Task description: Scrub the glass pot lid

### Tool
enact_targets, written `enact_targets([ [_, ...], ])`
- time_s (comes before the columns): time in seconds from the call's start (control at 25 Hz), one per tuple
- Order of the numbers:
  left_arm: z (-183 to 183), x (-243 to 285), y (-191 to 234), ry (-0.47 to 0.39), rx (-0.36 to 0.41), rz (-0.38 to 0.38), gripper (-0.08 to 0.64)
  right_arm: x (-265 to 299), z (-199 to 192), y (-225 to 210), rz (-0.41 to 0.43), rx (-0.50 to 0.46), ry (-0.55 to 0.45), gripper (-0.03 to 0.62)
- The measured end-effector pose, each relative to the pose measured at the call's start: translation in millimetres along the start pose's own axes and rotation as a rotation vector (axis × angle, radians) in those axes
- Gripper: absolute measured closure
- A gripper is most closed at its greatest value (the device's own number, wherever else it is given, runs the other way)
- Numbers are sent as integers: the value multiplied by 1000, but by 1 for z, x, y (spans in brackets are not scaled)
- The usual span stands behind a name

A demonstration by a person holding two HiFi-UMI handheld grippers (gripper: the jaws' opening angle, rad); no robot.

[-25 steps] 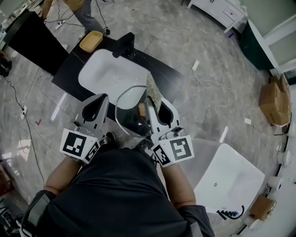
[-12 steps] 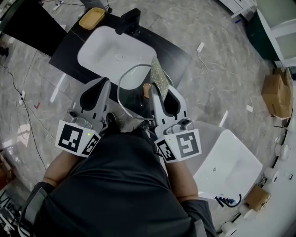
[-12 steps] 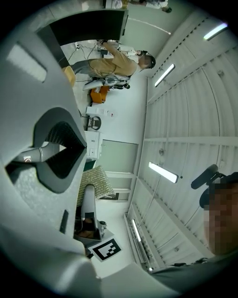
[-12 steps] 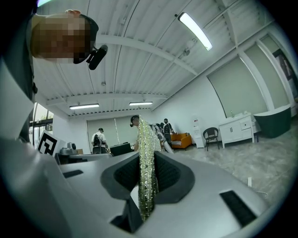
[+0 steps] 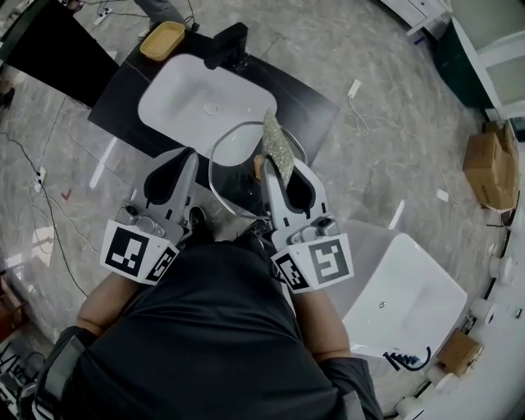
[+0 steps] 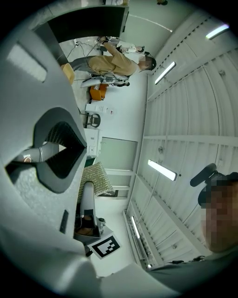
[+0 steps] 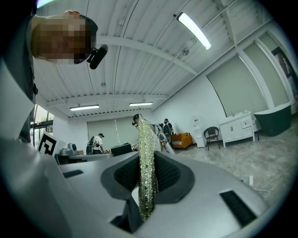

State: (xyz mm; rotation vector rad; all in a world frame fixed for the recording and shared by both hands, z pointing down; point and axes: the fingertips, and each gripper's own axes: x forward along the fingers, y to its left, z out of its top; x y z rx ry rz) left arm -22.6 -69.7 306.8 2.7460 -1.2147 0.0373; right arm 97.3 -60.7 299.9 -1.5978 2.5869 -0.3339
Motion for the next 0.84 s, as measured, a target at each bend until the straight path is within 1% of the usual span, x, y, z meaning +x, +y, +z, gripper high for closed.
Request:
enact_targets([
  [0.84,-1,-3,-8,29,19,8,560,-15,-2,-11,-19,79,9,525],
])
